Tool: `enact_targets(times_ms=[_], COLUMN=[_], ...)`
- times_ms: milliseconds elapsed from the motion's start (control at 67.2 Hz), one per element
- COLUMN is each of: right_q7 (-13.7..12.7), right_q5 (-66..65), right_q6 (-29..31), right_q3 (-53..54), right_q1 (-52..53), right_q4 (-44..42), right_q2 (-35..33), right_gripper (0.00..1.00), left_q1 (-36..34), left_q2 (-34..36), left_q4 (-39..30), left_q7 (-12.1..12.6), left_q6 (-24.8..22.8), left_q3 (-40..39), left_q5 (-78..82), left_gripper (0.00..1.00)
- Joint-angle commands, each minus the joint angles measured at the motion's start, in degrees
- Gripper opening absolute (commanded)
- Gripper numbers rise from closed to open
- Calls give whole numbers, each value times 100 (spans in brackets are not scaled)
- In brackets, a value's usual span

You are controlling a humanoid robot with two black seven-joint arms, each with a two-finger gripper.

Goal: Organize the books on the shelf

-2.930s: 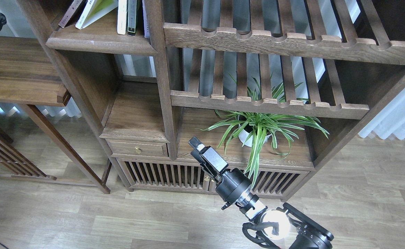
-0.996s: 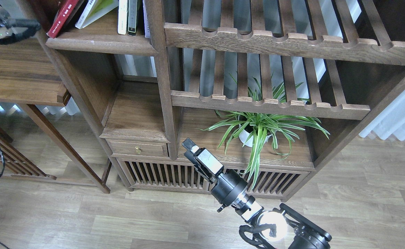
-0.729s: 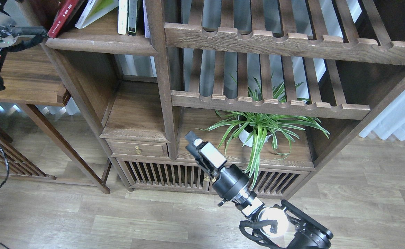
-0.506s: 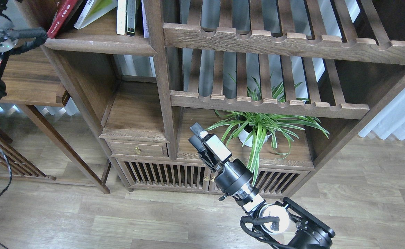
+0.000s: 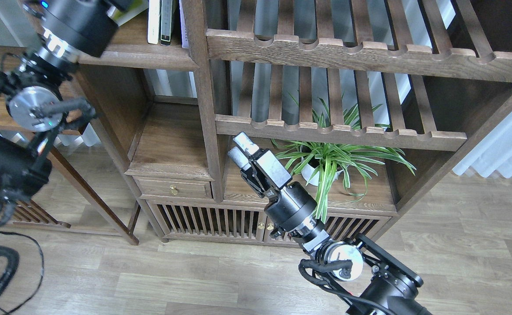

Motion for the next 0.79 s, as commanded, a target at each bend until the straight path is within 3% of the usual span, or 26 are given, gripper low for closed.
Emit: enact_targets(times_ms=[0, 297, 387, 773], right_q7=[-1, -1, -1, 8], right_q5=[-28, -37, -37, -28], right_q6=[0, 0, 0, 0], right_q3=[-1, 86, 113, 183], right_q1=[50, 129, 120, 94], right_q4=[19, 98, 98, 98], right_q2=[0, 0, 0, 0], right_gripper=[98, 98, 98, 98], left_q1=[277, 1234, 1420, 1508], left_q2=[-239, -1108, -1285, -1364], left_q4=[-22, -320, -409, -523], left_q7=[244, 1333, 1509, 1589], left_q6=[-1, -1, -1, -1], left_q3=[16, 69, 78, 139], left_q5=[-8, -8, -8, 0], left_gripper=[80, 80, 80, 80])
